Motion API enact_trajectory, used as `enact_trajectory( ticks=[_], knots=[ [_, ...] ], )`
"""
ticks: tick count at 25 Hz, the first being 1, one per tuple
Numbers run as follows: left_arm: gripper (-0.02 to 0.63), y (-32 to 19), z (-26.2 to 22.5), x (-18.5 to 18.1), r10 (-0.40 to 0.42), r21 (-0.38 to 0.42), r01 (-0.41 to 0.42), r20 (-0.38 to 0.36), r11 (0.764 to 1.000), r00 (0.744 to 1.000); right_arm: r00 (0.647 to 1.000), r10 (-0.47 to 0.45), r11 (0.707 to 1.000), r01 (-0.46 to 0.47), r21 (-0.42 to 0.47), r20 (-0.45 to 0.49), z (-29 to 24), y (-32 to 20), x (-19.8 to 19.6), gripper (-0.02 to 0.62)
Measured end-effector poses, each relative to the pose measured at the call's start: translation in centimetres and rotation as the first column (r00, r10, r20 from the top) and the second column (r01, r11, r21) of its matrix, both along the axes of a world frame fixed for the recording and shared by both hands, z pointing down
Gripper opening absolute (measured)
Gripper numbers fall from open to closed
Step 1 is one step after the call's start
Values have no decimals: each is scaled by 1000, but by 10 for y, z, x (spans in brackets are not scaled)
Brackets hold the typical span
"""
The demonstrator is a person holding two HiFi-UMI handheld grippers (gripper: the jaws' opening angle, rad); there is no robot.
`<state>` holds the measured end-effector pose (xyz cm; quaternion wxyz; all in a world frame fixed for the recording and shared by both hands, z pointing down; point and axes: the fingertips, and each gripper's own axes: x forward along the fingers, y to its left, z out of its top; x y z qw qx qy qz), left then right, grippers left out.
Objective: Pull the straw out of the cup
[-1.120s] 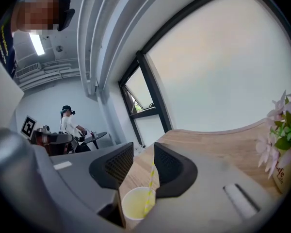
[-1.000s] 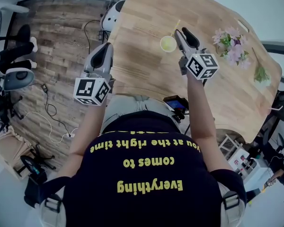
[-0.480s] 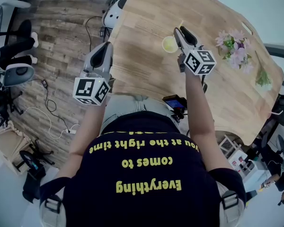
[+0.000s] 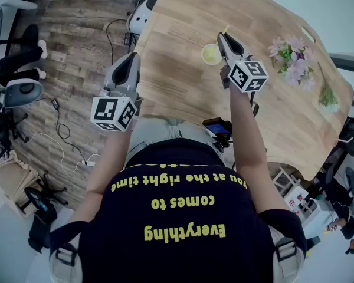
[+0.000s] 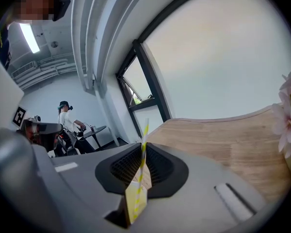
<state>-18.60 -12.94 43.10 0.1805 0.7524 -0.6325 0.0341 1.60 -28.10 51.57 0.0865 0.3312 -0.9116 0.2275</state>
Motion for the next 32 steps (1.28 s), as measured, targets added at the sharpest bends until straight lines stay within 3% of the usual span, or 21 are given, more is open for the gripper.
enact_trajectory(
  ticks=[15, 24, 32],
  knots=[
    [2, 1, -1, 1, 7, 7, -7, -3, 1000, 1000, 998, -7, 994, 1, 112, 59, -26, 10, 1, 24],
    [2, 4, -1, 2, 12, 13, -12, -4, 1000, 1000, 995, -10, 967, -16, 253, 100, -59, 20, 8, 23],
    [1, 7, -6, 3, 26, 25, -26, -2, 999, 1000, 992, 7, 950, -46, 307, 128, -87, 28, 17, 23]
  ],
)
